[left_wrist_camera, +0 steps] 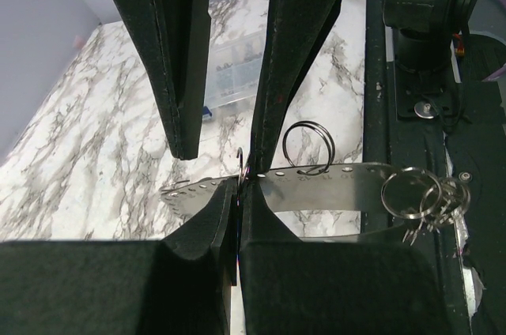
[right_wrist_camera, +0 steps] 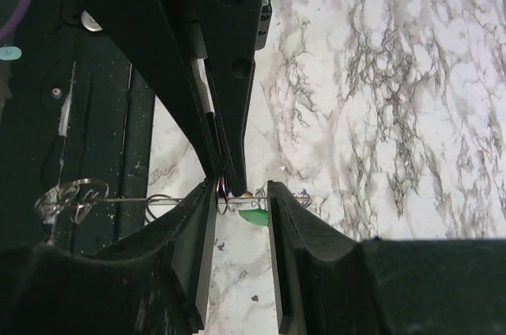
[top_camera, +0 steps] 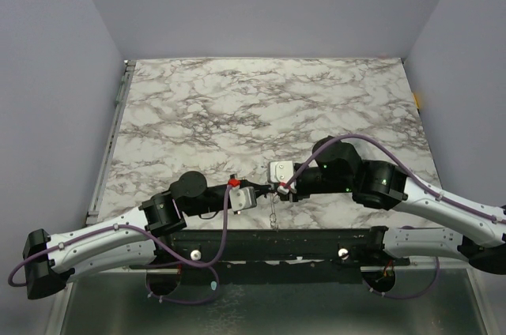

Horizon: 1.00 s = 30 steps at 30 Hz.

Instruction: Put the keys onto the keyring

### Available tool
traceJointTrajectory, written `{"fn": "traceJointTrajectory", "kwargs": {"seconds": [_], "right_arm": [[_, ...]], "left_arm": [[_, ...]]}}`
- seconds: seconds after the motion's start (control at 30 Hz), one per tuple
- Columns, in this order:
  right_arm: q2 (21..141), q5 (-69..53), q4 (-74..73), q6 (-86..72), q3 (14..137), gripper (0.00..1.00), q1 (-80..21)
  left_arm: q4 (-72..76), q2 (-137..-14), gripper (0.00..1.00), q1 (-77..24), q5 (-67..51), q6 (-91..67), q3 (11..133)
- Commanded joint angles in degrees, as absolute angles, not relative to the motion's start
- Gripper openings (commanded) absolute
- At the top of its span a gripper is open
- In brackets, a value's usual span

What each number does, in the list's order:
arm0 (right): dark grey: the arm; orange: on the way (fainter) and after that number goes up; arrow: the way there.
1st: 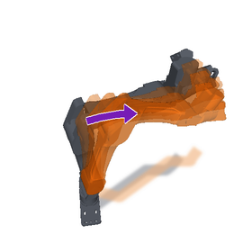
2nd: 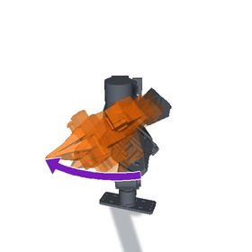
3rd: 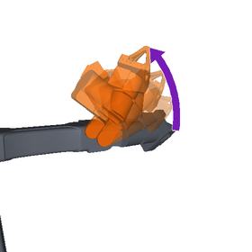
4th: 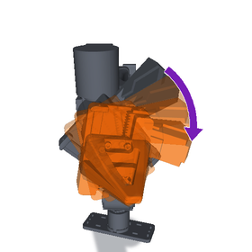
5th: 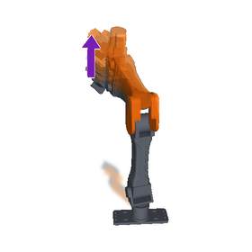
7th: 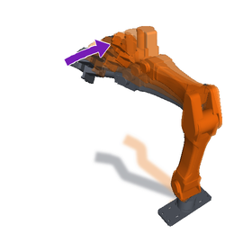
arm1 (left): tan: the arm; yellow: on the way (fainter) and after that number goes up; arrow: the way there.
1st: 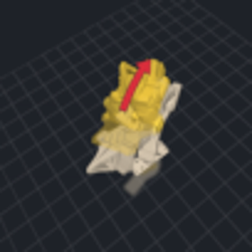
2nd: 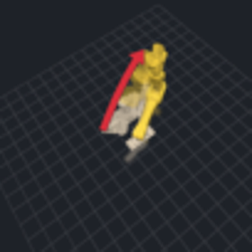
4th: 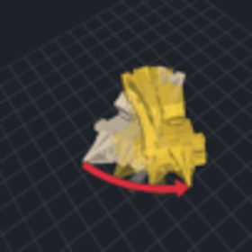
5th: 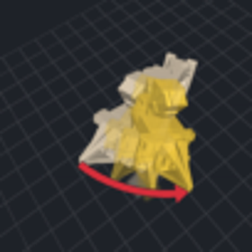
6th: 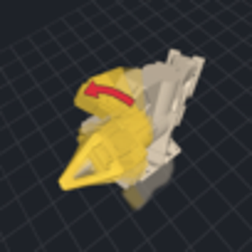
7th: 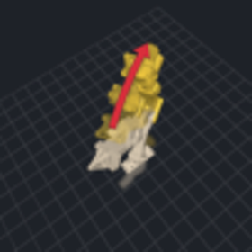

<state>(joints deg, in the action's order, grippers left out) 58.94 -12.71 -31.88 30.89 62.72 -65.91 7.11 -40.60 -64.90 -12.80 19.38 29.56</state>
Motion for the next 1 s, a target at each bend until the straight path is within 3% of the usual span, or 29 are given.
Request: {"fn": "traceJointTrajectory", "kwargs": {"seconds": [0.0,0.27,0.53,0.77,0.97], "right_arm": [[59.1,-11.2,-29.7,31.9,62.7,0.38,-66.1],[61.5,-11.8,-32.1,31.9,62.3,0.36,-66.1],[62.2,-7.4,-33.8,33.0,62.2,0.16,-66.1],[61.0,-5.9,-35.2,32.7,62.2,0.27,-66.1],[60.8,-7.3,-35.0,32.8,61.8,0.27,-66.1]], "left_arm": [[8.5,-39.6,0.00,-65.1,-13.4,19.6,31.9],[8.4,-39.8,0.00,-65.1,-13.5,19.7,31.9],[8.1,-39.9,0.00,-65.1,-13.3,19.9,31.9],[7.8,-40.2,0.00,-65.1,-13.2,20.1,32.0],[7.8,-40.3,0.00,-65.1,-13.7,20.1,32.1]]}}
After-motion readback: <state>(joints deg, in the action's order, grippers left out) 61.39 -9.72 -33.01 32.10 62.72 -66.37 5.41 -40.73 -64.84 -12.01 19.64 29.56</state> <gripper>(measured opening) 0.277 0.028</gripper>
